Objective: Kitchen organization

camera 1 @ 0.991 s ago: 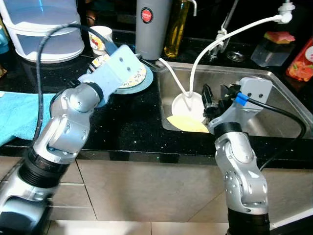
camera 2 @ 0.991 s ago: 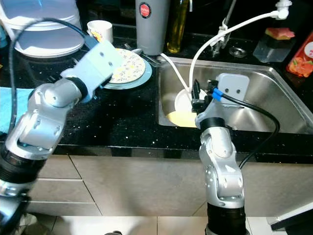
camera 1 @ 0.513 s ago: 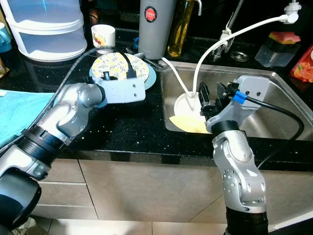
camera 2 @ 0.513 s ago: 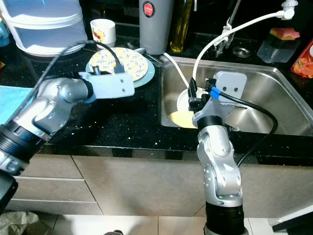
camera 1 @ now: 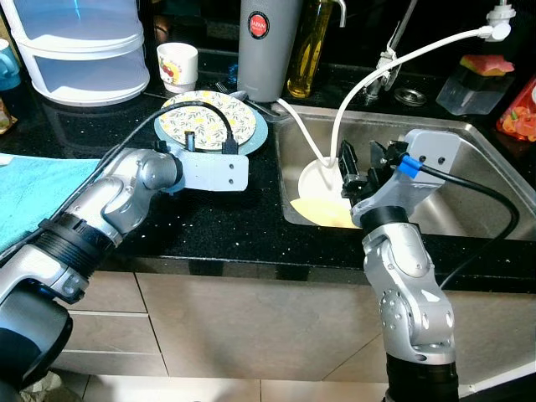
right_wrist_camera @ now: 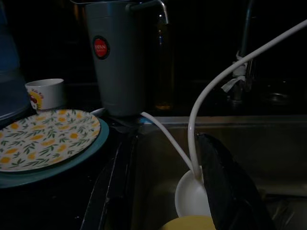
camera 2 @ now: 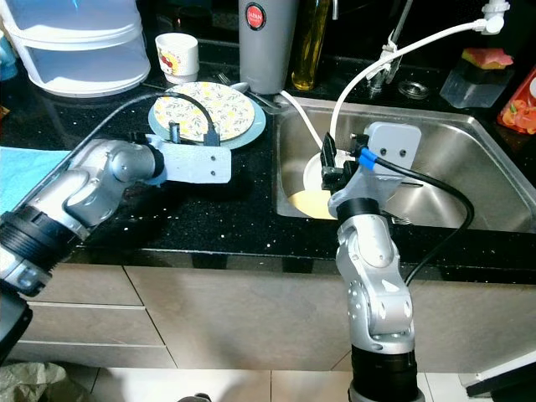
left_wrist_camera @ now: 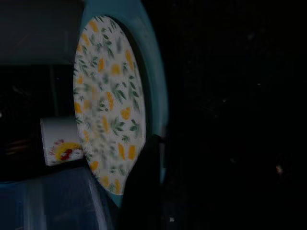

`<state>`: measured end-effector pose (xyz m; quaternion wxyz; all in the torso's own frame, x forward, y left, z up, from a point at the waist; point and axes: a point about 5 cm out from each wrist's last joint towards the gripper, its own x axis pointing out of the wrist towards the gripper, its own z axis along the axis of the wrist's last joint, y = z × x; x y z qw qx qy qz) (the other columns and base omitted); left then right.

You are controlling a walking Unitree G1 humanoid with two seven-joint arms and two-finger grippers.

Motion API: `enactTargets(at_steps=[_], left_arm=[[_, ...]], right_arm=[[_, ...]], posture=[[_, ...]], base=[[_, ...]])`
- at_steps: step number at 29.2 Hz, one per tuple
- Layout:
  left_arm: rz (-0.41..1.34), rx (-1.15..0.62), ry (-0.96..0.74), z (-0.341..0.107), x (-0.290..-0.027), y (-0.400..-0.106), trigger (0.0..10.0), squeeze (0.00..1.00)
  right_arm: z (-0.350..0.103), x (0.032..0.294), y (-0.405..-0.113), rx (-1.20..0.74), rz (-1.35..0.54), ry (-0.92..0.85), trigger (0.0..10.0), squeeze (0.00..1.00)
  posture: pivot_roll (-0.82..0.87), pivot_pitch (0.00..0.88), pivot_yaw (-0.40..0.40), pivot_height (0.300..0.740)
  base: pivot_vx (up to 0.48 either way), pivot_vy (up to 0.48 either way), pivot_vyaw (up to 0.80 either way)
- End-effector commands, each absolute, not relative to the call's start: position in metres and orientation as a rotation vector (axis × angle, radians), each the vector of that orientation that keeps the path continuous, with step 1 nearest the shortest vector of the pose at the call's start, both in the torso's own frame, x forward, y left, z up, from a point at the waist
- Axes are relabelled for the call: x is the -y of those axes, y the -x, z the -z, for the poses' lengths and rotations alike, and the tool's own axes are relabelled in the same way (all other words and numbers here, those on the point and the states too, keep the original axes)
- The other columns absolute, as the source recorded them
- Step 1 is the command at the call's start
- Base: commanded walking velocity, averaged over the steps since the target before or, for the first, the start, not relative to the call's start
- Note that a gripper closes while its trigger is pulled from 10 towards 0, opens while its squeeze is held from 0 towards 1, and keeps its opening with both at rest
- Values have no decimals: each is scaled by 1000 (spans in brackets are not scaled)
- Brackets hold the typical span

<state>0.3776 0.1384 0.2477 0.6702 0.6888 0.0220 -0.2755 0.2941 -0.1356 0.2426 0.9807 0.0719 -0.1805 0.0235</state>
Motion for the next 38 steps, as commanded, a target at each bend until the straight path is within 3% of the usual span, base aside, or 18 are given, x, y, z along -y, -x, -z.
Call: enactTargets(at_steps=[1,9,11,12,19,22,31,32,33,34,35,36,38], left_arm=[[673,-64,-1590,-233,-129,-378,0,0],[654,7,-1611,-240,-122,-380,0,0],[652,32,-1620,-245,-120,-378,9373,0],[657,72,-1623,-251,-117,-373,10000,0],[705,167,-1541,-263,-103,-349,10000,0],[805,237,-1432,-266,-84,-316,10000,0],[940,208,-1422,-262,-82,-292,10000,0],[945,190,-1438,-261,-86,-291,10000,361],[945,190,-1438,-261,-86,-291,10000,361],[938,171,-1457,-259,-90,-291,10000,796],[938,171,-1457,-259,-90,-291,10000,796],[940,155,-1469,-257,-93,-291,10000,1000],[954,138,-1471,-256,-96,-288,10000,1000]], right_arm=[[-242,138,-297,353,-33,-147,10000,0],[-243,138,-297,356,-29,-151,10000,0],[-243,138,-297,356,-28,-150,10000,0],[-243,138,-297,356,-27,-150,10000,0],[-243,139,-296,355,-25,-150,10000,0],[-242,138,-297,348,-37,-151,10000,0],[-243,136,-300,348,-51,-150,10000,0],[-243,136,-300,348,-51,-150,10000,0],[-243,136,-300,348,-51,-150,10000,0],[-243,136,-300,348,-52,-149,10000,0],[-243,136,-300,348,-52,-149,10000,0],[-243,136,-300,348,-52,-149,10000,0],[-243,136,-300,348,-52,-148,10000,0]], posture=[[288,64,-90,740],[287,62,-89,740],[287,64,-89,740],[287,64,-89,740],[290,72,-94,740],[296,78,-108,740],[299,76,-116,740],[299,76,-116,740],[299,76,-116,740],[297,73,-116,740],[297,73,-116,740],[296,72,-117,740],[296,70,-118,740]], base=[[0,0,0],[0,0,0],[0,0,0],[0,0,0],[0,0,0],[0,0,0],[0,0,0],[0,0,0],[0,0,0],[0,0,0],[0,0,0],[0,0,0],[0,0,0]])
